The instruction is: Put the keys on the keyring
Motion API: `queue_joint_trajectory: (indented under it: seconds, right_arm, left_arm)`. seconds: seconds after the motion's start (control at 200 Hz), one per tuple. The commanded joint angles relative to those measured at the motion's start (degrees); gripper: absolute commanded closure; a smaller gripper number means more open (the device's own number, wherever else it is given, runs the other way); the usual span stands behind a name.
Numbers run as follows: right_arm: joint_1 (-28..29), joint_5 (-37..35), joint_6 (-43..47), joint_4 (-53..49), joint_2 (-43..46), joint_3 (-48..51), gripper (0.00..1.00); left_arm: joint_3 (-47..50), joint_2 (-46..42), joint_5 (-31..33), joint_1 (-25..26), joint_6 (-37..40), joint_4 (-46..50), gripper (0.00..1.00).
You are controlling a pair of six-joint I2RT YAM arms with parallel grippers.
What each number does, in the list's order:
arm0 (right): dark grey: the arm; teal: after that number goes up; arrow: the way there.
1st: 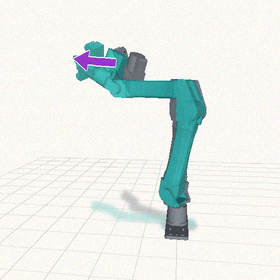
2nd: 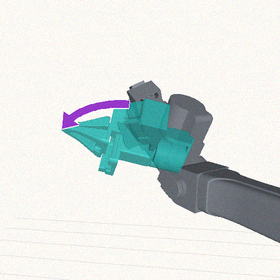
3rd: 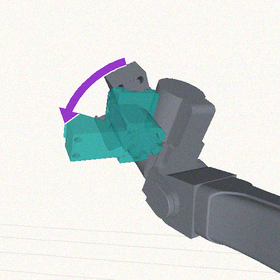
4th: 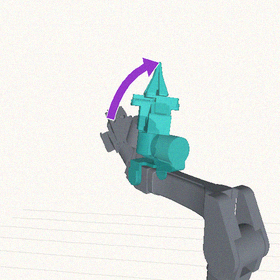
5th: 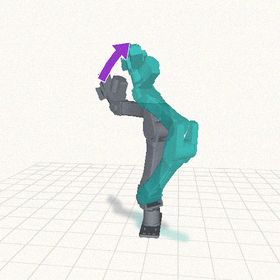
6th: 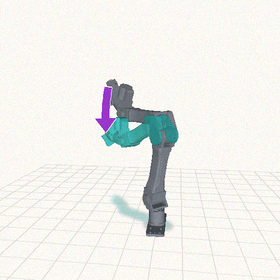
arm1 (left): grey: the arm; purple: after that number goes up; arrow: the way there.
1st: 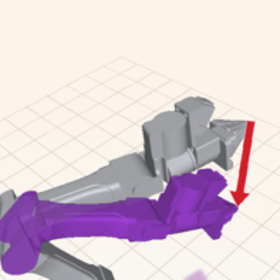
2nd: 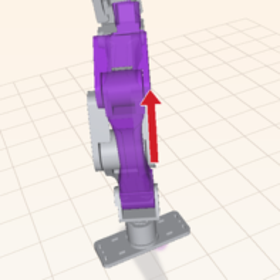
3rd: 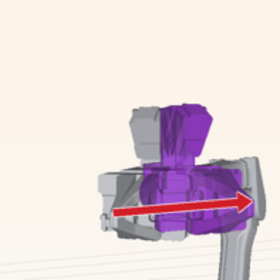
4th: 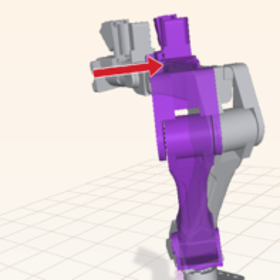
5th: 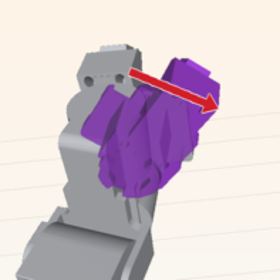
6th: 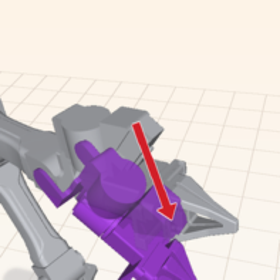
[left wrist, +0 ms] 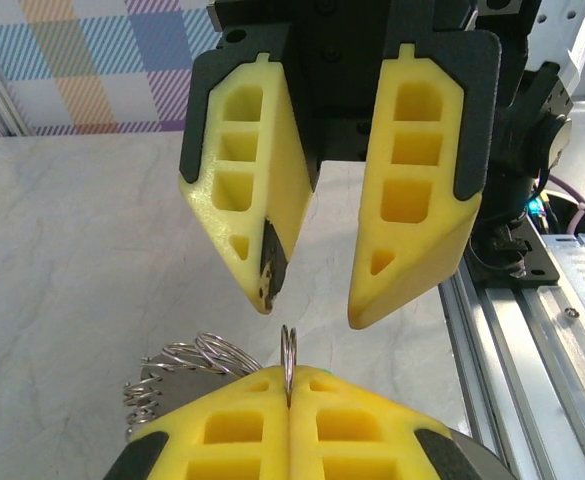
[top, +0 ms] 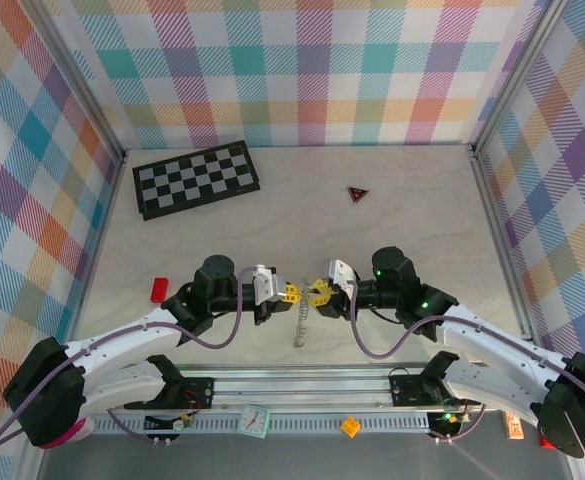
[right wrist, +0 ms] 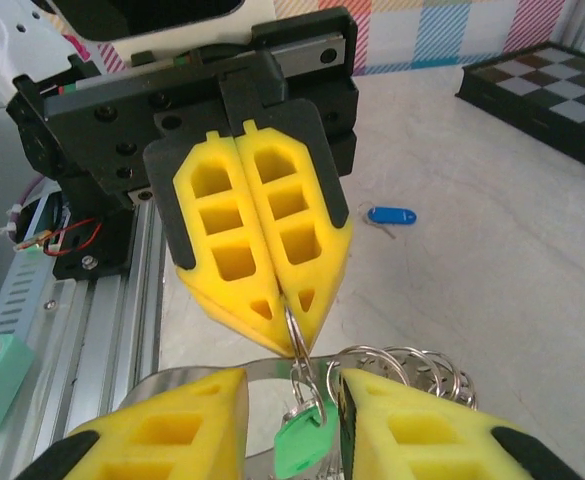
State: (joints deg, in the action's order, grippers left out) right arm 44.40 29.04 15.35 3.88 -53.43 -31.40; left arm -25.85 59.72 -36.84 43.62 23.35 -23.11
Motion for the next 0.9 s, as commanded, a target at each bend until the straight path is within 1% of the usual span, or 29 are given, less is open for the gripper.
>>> queue_joint_trajectory:
  seconds: [0.0, 0.225, 0.46, 0.58, 0.63, 0.7, 0.775, 0.895]
  right_arm:
    - [-0.11, 1.51, -0.86, 3.19, -0.93, -0.22, 0.71]
    - [-0.11, 3.48, -0.5, 3.48, -2.79, -1.12, 0.74]
    - [-0.11, 4.51, -0.59, 5.25, -4.04, -1.7, 0.83]
    - [-0.14, 4.62, -0.42, 5.87, -4.18, -1.83, 0.85]
    - [-0.16, 4.65, -0.24, 5.87, -4.14, -1.87, 0.87]
    - [-0.11, 4.8, 0.32, 5.37, -4.05, -2.15, 0.93]
    - [-0.12, 4.8, 1.33, 3.96, -3.81, -2.68, 1.0]
    - [-0.11, 4.07, 3.62, -0.37, -3.66, -4.12, 1.0]
  left_arm:
    - [0.27, -0.49, -2.7, 0.06, -0.59, -4.55, 1.0]
    - [0.43, 0.01, -3.23, 0.04, -1.15, -6.18, 1.0]
    - [0.53, 0.17, -3.59, 0.07, -1.69, -7.03, 1.0]
    - [0.57, 0.05, -3.59, 0.07, -1.82, -7.12, 1.0]
    - [0.62, 0.04, -3.5, 0.03, -1.83, -7.08, 1.0]
    - [0.62, -0.02, -3.34, 0.02, -1.82, -6.87, 1.0]
    - [0.62, -0.21, -2.64, 0.07, -1.76, -6.4, 0.93]
    - [-0.1, -0.93, -0.86, 0.07, -0.51, -3.17, 0.79]
